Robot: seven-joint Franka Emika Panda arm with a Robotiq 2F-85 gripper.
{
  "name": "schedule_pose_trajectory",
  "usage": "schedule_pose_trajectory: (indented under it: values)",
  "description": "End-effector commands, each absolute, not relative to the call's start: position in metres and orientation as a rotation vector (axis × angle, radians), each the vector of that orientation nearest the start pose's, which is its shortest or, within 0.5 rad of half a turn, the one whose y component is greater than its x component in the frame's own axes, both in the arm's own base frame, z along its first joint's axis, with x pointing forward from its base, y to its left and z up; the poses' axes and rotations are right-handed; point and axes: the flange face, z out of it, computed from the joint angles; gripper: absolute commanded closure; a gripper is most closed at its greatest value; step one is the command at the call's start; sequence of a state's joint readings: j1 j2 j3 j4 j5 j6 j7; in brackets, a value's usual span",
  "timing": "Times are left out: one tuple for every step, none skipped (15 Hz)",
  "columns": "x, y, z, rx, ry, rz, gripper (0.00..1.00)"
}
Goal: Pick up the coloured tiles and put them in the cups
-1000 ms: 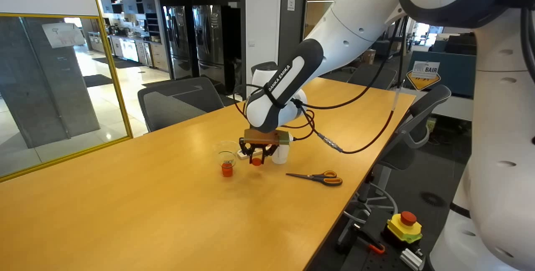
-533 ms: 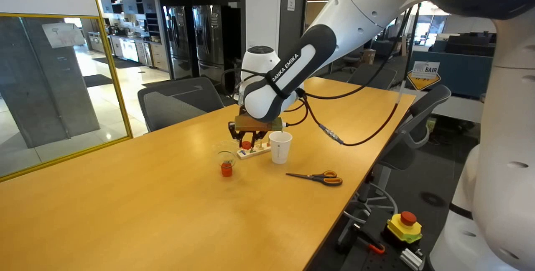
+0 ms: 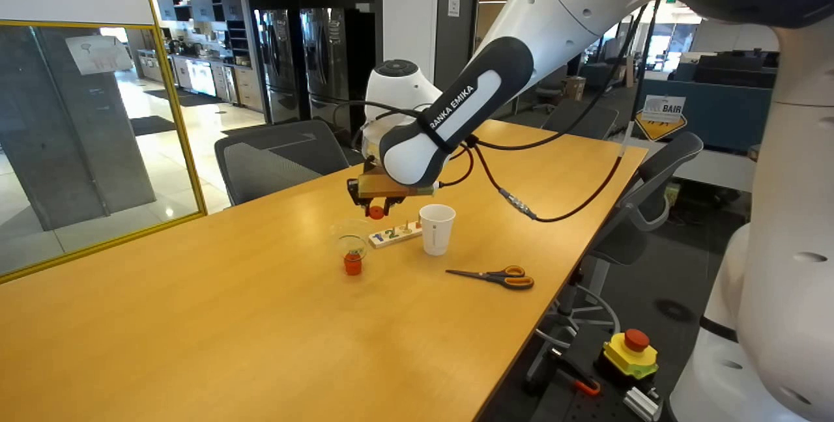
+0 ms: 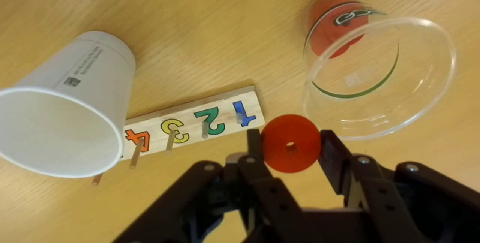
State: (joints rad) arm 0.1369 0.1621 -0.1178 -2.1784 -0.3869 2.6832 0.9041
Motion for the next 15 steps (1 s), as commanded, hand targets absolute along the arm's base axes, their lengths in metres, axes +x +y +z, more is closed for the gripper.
schedule_pose_trajectory:
  values:
    - [0.585,0.043,0.364,-2.981,0.844,-0.719,0.75]
    - [0.586,0.047,0.364,-2.976,0.834,-0.715,0.75]
    - [0.585,0.052,0.362,-2.974,0.821,-0.694,0.75]
    - [0.584,0.055,0.361,-2.972,0.812,-0.67,0.75]
    - [0.583,0.059,0.361,-2.963,0.81,-0.655,0.75]
    - [0.582,0.062,0.359,-2.956,0.81,-0.641,0.75]
    - [0.582,0.065,0.359,-2.949,0.81,-0.625,0.75]
    - [0.582,0.067,0.358,-2.944,0.811,-0.611,0.75]
    - [0.582,0.069,0.356,-2.939,0.815,-0.598,0.75]
    - [0.583,0.071,0.355,-2.936,0.82,-0.587,0.62]
    - [0.584,0.07,0.354,-2.932,0.828,-0.588,0.33]
    - [0.585,0.069,0.353,-2.93,0.838,-0.601,0.31]
    - [0.585,0.068,0.352,-2.939,0.83,-0.598,0.25]
    - [0.584,0.067,0.354,-2.947,0.82,-0.597,0.17]
    - [0.582,0.065,0.356,-2.945,0.823,-0.604,0.1]
